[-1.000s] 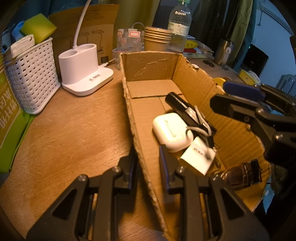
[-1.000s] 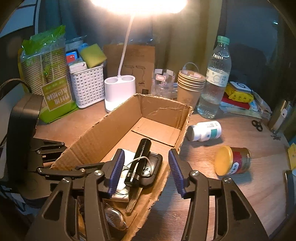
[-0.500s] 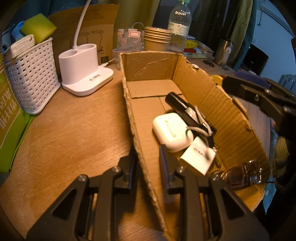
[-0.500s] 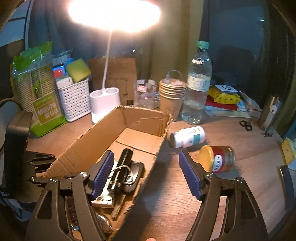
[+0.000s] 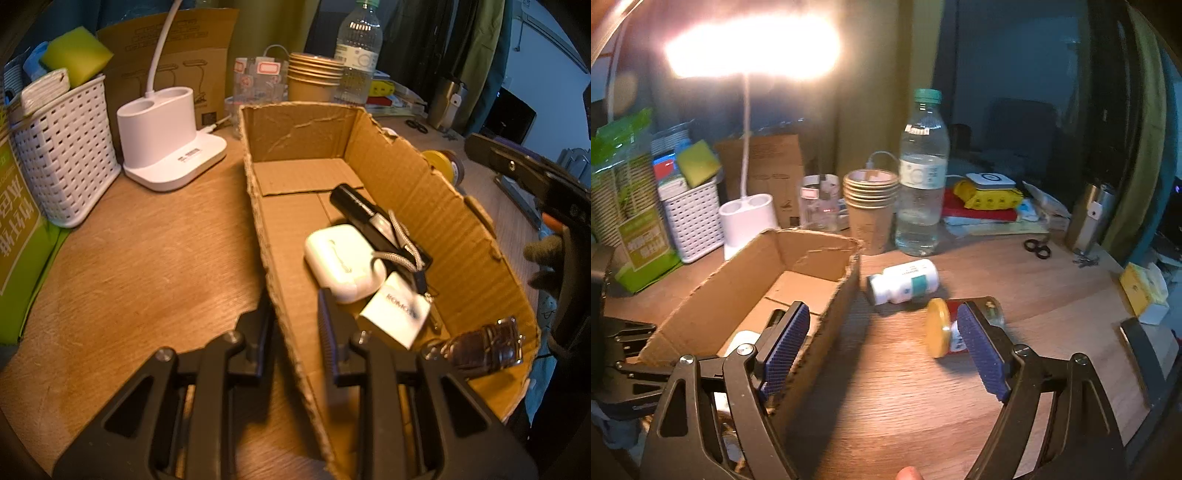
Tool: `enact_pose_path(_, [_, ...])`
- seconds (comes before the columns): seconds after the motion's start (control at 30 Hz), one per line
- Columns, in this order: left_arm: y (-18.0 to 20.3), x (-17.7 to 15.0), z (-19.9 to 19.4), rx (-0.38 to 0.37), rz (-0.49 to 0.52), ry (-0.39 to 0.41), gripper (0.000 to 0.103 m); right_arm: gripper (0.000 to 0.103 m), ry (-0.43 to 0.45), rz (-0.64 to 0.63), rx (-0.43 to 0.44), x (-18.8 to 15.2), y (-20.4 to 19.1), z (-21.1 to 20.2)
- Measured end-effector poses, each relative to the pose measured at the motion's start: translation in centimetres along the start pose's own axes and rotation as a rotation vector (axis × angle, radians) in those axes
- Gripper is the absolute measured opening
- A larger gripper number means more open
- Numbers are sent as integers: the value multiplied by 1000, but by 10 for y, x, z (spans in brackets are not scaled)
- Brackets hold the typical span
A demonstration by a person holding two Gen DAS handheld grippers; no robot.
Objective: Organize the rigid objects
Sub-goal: 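Move the right gripper out to the red-and-gold tin can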
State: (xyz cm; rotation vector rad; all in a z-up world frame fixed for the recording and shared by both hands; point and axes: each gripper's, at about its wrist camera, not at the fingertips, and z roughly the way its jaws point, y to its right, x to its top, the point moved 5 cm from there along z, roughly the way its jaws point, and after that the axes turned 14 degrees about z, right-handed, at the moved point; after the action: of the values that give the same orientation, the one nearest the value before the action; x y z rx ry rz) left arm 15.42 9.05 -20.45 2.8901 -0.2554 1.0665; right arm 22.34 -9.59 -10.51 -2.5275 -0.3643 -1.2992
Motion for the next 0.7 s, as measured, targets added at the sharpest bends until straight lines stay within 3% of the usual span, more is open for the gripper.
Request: enact_pose_path(0.7, [0, 0, 0, 0, 0, 0, 25, 85, -55, 109, -97, -6, 63, 42])
